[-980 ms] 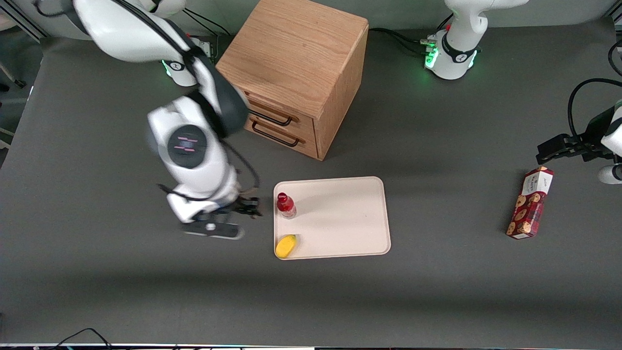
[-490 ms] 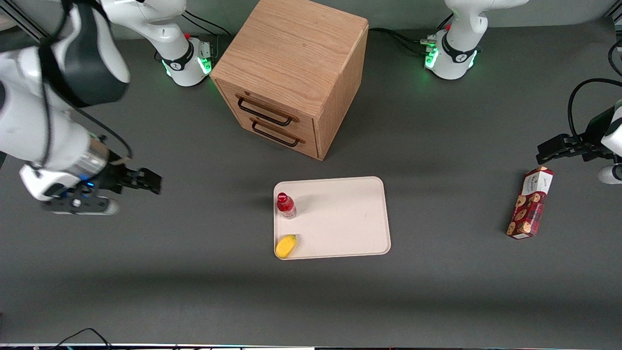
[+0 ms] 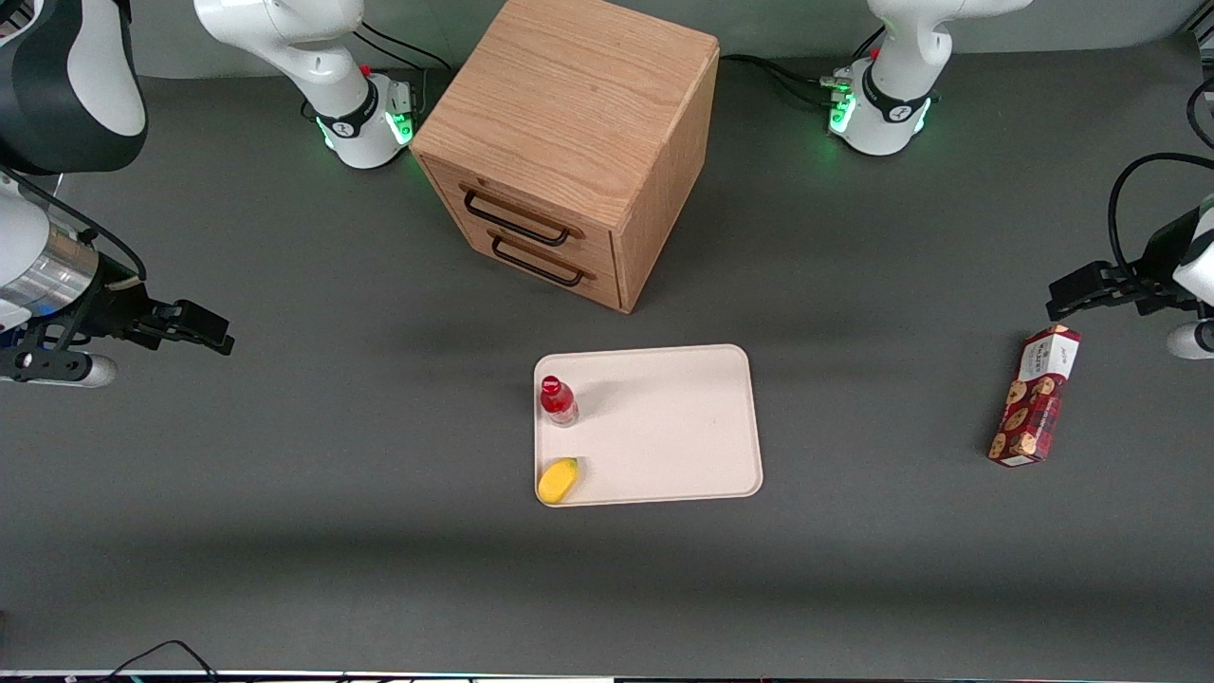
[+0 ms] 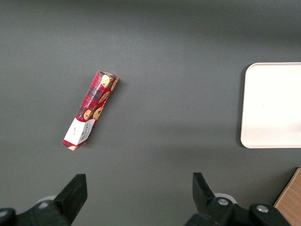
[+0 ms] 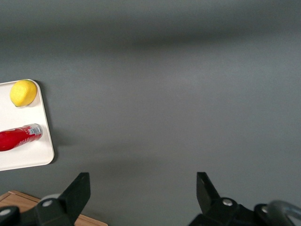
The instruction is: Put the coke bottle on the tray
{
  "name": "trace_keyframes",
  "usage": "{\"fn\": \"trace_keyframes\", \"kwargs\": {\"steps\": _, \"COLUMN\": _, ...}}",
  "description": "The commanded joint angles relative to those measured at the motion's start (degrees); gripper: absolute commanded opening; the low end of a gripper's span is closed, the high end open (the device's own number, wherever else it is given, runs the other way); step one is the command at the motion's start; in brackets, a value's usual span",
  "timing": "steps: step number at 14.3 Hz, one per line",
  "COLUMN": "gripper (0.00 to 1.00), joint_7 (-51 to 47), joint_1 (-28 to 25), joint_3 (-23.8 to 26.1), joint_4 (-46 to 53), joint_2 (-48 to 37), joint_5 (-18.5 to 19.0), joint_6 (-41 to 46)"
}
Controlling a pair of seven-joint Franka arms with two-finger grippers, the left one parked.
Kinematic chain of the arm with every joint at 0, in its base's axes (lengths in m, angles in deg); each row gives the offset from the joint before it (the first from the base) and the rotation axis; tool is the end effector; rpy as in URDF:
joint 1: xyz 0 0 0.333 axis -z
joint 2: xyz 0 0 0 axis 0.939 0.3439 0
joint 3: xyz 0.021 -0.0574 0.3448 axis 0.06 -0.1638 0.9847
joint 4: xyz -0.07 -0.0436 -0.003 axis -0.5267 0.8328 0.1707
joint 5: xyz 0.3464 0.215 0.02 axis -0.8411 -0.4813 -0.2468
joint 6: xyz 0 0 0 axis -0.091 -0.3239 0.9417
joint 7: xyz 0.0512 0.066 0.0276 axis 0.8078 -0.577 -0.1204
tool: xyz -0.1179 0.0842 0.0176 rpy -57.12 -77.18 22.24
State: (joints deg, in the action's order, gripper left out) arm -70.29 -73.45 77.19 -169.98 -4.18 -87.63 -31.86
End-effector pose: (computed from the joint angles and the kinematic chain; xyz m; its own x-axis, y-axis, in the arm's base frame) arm 0.6170 0.0326 0.5540 0.9922 -0.1214 0.0277 -0.1208 -0.9924 -0.0230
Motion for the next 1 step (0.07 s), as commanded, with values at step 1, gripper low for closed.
{"fn": "trace_keyframes", "kwargs": {"steps": 1, "gripper": 1.0, "joint_7": 0.33, "joint_1": 0.31, "joint_3": -0.09, "joint_4": -1.84, "joint_2": -1.39, "joint_5": -0.98, "joint_6": -0.88}}
